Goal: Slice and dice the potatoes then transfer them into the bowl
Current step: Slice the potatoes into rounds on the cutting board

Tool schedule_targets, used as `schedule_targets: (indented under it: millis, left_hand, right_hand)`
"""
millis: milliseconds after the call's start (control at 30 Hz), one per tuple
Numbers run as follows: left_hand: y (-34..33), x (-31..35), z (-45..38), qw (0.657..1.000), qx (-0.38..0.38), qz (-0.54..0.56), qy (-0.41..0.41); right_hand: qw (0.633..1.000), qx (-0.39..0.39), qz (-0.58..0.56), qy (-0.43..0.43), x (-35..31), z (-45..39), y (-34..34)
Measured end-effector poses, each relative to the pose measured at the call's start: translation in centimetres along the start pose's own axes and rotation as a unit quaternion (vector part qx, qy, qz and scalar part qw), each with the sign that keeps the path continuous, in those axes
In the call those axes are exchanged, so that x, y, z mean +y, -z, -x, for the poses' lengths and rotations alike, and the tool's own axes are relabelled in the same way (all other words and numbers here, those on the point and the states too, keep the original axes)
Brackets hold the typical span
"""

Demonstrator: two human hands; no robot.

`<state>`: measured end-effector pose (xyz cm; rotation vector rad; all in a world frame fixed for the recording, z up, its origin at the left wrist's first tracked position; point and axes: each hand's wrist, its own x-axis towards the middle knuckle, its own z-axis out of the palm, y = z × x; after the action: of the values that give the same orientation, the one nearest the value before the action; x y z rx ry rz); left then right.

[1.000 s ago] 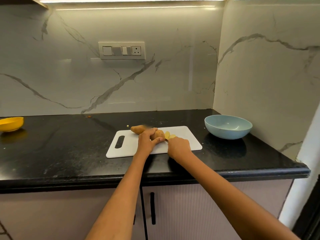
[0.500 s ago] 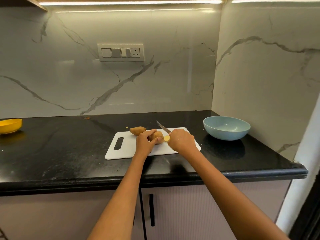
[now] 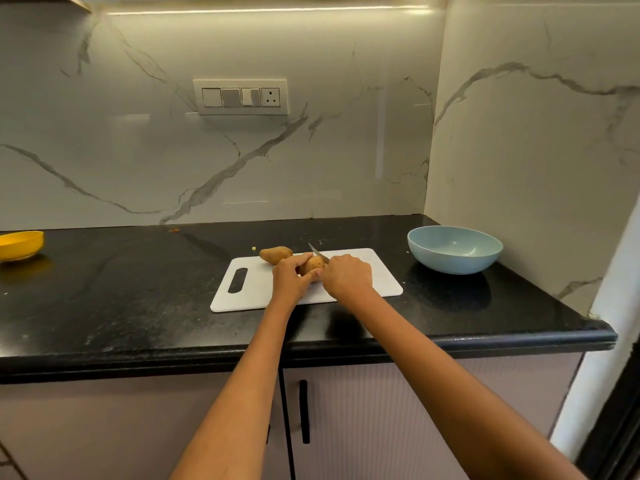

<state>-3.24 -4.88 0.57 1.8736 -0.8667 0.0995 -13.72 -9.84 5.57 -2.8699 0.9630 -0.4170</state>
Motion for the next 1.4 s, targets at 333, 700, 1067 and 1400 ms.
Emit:
schedule_targets:
  millis: [333, 700, 1067, 1400]
  left_hand:
    - [0.1, 0.1, 0.0, 1.000, -0.013, 0.007, -0.003]
    - [-0.3, -0.4, -0.2, 1.000, -0.009, 0.021, 0.021]
    - [-0.1, -0.1, 0.1, 0.998, 0.018, 0.041, 0.041]
    - [0.0, 0.1, 0.1, 0.998, 0.012, 0.040, 0.049]
  right_hand:
    - [0.999, -0.033, -0.007, 0.007, 1.2, 0.8, -1.0]
    - [0.998, -0.029, 0.046, 0.027, 3.1, 1.8, -2.2]
    - [0.997, 0.015, -0.071, -0.034, 2.0, 0.9, 0.8]
    - [0.999, -0.005, -0.042, -0.020, 1.0, 1.5, 0.4]
